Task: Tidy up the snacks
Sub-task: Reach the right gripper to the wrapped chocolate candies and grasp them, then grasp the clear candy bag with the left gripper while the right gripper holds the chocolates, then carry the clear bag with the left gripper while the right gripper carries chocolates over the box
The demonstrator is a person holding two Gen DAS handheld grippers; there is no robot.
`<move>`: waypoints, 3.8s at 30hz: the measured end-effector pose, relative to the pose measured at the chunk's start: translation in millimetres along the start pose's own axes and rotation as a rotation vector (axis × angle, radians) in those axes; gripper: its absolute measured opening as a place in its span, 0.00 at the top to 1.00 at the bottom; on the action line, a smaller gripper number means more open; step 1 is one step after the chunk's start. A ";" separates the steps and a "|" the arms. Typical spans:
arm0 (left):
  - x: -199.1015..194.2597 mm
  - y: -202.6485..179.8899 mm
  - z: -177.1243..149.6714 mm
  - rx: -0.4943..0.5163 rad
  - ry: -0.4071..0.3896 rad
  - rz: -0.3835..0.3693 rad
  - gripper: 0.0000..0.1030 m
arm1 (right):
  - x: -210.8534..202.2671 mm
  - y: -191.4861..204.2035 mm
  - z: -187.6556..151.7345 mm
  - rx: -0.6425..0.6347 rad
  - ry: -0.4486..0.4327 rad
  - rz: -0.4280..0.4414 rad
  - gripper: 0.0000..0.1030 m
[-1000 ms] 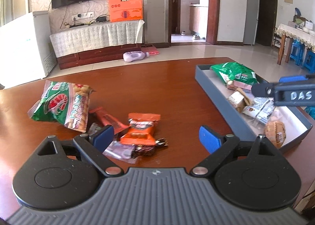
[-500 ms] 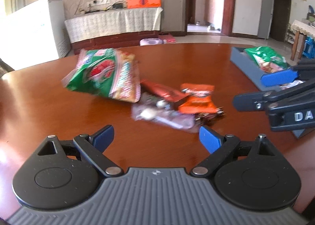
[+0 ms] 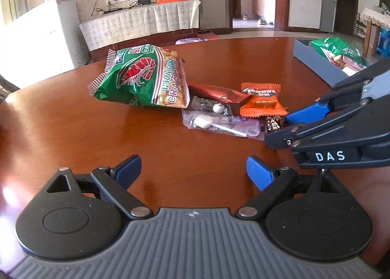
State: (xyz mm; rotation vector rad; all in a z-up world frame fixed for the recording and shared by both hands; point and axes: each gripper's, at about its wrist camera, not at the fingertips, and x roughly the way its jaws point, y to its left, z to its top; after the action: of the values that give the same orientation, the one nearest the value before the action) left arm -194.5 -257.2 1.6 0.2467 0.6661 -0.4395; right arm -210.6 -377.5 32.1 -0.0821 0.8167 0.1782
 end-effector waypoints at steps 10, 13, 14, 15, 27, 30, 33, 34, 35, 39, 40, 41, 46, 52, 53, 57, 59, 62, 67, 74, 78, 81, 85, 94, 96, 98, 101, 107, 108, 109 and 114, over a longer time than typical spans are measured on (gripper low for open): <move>-0.7 19.0 -0.4 -0.080 0.005 0.007 0.07 | -16.8 -25.8 -14.3 0.068 0.042 -0.048 0.79; 0.6 25.8 -0.3 -0.103 0.005 0.006 0.07 | -23.4 -26.5 -15.7 0.077 0.032 -0.067 0.60; 1.1 27.1 0.6 -0.110 0.005 0.008 0.07 | -27.4 -22.9 -14.3 0.063 0.002 -0.065 0.47; 1.8 28.1 2.0 -0.120 0.006 0.010 0.07 | -31.7 -17.3 -12.1 0.049 -0.038 -0.066 0.42; 2.2 19.9 6.1 -0.116 -0.003 -0.012 0.07 | 3.9 -17.5 5.0 0.074 0.011 -0.091 0.75; 3.6 17.0 7.5 -0.125 -0.006 -0.050 0.07 | -3.8 -17.2 -1.2 0.049 0.021 -0.080 0.75; 7.1 10.8 9.1 -0.133 -0.010 -0.077 0.07 | -15.1 -22.2 -7.0 0.046 0.020 -0.075 0.75; 9.0 8.0 10.4 -0.140 -0.013 -0.079 0.07 | -19.5 -25.2 -7.7 0.053 0.016 -0.076 0.75; 11.1 6.4 12.7 -0.149 -0.017 -0.081 0.07 | -23.6 -27.7 -9.7 0.059 0.013 -0.081 0.75; 26.4 5.7 23.1 -0.225 -0.002 -0.104 0.07 | -27.6 -35.2 -15.7 0.067 0.027 -0.073 0.75; 31.6 5.0 25.4 -0.241 0.009 -0.103 0.07 | -26.1 -34.6 -15.1 0.063 0.029 -0.071 0.75; 36.6 3.6 27.4 -0.249 0.019 -0.091 0.07 | -26.0 -35.4 -15.9 0.062 0.033 -0.066 0.75; 44.3 -3.6 34.7 -0.241 -0.014 -0.089 0.40 | -27.6 -40.4 -19.1 0.064 0.038 -0.058 0.75; 39.3 0.1 30.0 -0.278 -0.013 -0.190 0.80 | -28.3 -40.4 -18.3 0.064 0.031 -0.049 0.75; 37.6 0.0 28.1 -0.274 -0.016 -0.192 0.81 | -28.6 -39.4 -17.5 0.063 0.027 -0.048 0.75; 27.1 0.0 23.8 -0.257 -0.027 -0.179 0.84 | -31.8 -37.2 -16.6 0.065 0.016 -0.040 0.75; 17.6 2.6 23.8 -0.261 -0.048 -0.181 0.87 | -33.2 -35.8 -16.1 0.064 0.013 -0.036 0.75; 3.3 3.5 23.6 -0.241 -0.084 -0.187 0.89 | -34.8 -35.1 -15.8 0.061 0.007 -0.035 0.75; 4.1 0.9 19.4 -0.201 -0.051 -0.163 0.89 | -33.4 -35.3 -16.5 0.062 0.010 -0.038 0.75; 19.5 -12.9 13.4 -0.236 0.025 -0.180 0.25 | -25.1 -30.9 -18.8 0.045 0.042 -0.049 0.75; 22.2 -20.1 14.9 -0.231 0.011 -0.196 0.54 | -22.2 -26.6 -19.4 0.021 0.049 -0.047 0.75; 26.8 -17.7 15.4 -0.276 0.034 -0.289 0.83 | -22.7 -26.3 -19.0 0.018 0.048 -0.046 0.75; 17.6 -25.5 15.9 -0.207 -0.004 -0.264 0.86 | -25.3 -26.8 -18.9 0.018 0.040 -0.052 0.75; -8.2 -30.9 34.6 -0.110 -0.053 -0.201 0.88 | -49.6 -28.0 -13.9 0.039 -0.048 -0.024 0.75; -11.5 -36.3 39.8 -0.085 -0.051 -0.199 0.88 | -53.4 -28.4 -13.1 0.039 -0.059 -0.021 0.75; -12.1 -41.8 45.0 -0.068 -0.050 -0.197 0.88 | -58.7 -29.8 -12.6 0.047 -0.078 -0.017 0.75; -15.4 -48.2 56.4 -0.034 -0.055 -0.195 0.89 | -65.7 -32.9 -12.6 0.060 -0.104 -0.021 0.75; -25.5 -53.0 80.0 0.029 -0.107 -0.181 0.89 | -80.0 -43.1 -14.7 0.092 -0.155 -0.045 0.75; -26.5 -54.0 82.3 0.029 -0.119 -0.176 0.89 | -82.9 -45.1 -15.0 0.099 -0.166 -0.048 0.75; -26.5 -53.8 84.8 0.018 -0.133 -0.176 0.89 | -85.5 -46.9 -15.3 0.106 -0.176 -0.052 0.75; -20.2 -58.3 94.1 -0.040 -0.151 -0.187 0.89 | -91.3 -53.5 -16.5 0.123 -0.198 -0.069 0.75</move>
State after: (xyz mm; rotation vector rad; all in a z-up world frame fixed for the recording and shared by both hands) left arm -185.1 -335.8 81.5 0.1119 0.5517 -0.6169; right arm -273.5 -443.9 87.8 0.0228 0.6249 0.0689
